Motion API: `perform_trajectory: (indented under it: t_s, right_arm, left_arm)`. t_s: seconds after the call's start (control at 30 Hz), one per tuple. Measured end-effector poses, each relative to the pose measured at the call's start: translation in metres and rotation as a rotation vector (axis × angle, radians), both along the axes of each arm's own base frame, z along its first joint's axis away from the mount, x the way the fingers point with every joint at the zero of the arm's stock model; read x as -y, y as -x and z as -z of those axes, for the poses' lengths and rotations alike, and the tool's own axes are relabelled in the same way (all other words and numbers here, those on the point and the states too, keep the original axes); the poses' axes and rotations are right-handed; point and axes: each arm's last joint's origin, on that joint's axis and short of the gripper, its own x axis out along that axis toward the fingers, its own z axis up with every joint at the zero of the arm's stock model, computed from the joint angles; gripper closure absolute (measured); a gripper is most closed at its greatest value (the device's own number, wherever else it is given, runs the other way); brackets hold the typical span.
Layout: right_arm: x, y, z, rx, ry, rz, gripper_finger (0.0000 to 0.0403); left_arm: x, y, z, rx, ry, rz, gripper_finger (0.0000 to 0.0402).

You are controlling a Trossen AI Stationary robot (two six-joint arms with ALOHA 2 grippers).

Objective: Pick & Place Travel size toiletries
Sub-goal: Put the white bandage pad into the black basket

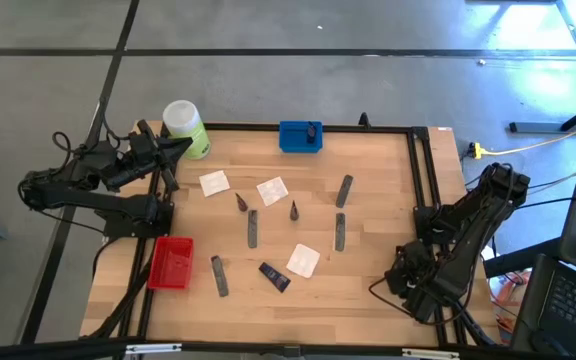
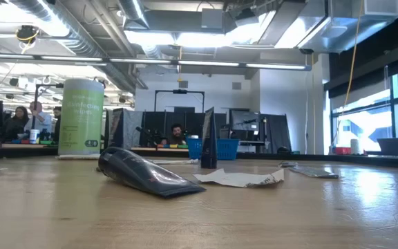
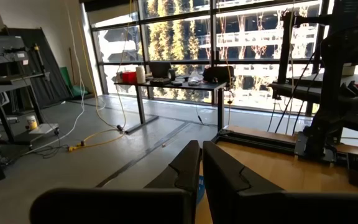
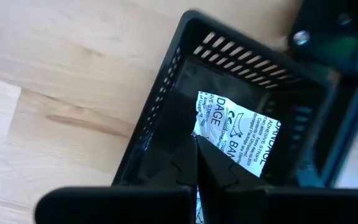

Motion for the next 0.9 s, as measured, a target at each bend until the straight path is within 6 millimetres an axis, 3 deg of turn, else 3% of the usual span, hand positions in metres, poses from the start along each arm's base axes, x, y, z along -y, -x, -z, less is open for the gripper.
perform_trajectory:
  t_s: [0.43, 0.9]
  right_arm:
    - [0.01, 0.007, 0.049, 0.023, -0.09, 0.002, 0.0403]
    - [0.01, 0.009, 0.051, -0.016, -0.122, 0.01, 0.0383]
  left_arm:
    - [0.0, 0.0, 0.0, 0.0, 0.0, 0.0, 0.0386]
    - [0.0, 0.0, 0.0, 0.0, 0.0, 0.0, 0.0386]
